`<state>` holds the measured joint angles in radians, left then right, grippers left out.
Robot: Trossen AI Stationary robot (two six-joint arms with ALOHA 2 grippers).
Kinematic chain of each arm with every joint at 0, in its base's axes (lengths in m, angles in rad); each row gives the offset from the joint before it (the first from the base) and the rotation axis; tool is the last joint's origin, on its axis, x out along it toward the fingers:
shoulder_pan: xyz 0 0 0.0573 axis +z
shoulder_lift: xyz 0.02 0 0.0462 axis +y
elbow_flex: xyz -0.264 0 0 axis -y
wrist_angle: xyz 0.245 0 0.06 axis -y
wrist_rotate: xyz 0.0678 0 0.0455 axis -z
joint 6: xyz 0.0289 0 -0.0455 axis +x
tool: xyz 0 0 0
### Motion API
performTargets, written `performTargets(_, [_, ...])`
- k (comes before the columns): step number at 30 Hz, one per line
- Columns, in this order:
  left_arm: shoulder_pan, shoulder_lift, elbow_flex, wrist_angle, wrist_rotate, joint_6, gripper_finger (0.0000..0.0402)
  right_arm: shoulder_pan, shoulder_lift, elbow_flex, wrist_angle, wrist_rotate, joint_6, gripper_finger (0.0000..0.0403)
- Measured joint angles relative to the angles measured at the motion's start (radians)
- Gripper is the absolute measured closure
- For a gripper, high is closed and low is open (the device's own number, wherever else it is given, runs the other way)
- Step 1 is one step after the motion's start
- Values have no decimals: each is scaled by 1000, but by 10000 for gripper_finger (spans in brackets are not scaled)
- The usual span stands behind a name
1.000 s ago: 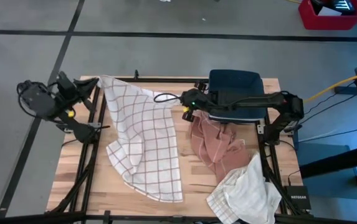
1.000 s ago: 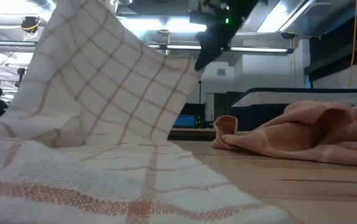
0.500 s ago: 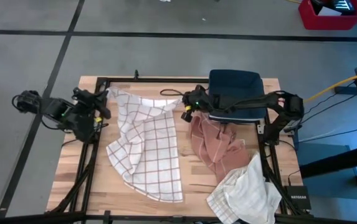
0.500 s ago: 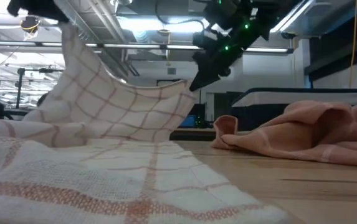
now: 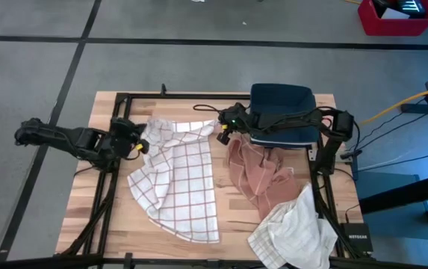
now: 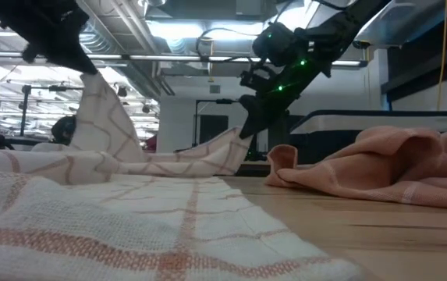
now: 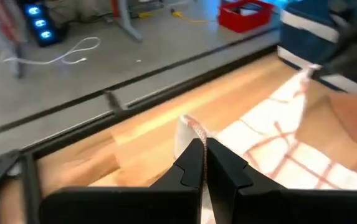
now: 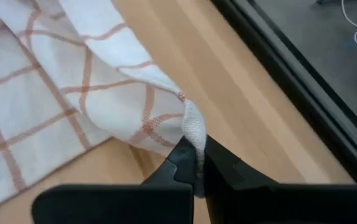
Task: Fold towel
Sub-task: Fold the brown striped towel on the table
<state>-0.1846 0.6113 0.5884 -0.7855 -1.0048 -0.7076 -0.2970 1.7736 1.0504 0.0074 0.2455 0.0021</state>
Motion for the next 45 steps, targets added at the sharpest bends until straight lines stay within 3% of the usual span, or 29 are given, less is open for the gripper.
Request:
performTargets(9, [280, 3, -28, 13, 6, 82, 400, -29, 15, 2, 115, 53, 51, 382])
performTargets(16, [398, 4, -29, 63, -6, 166, 383, -46, 70, 1, 172, 155, 48, 359])
performTargets(20, [456, 4, -28, 128, 141, 229, 331, -51, 78, 35, 110, 142, 57, 316])
performTargets(25, [505, 5, 52, 61, 423, 230, 249, -51, 15, 175, -219, 99, 52, 245])
performTargets(29, [477, 4, 124, -25, 593, 151, 218, -25, -51, 228, -422, 25, 43, 204])
performTargets(32, [427, 5, 122, -41, 730, 100, 215, 26, -100, 217, -454, -100, 45, 187])
performTargets(37, [270, 60, 44, -43, 887, -39, 224, 209, -101, 116, -285, -293, 47, 183])
performTargets(45, [6, 239, 8, -35, 990, -268, 246, 503, 2, 34, 12, -241, 56, 194])
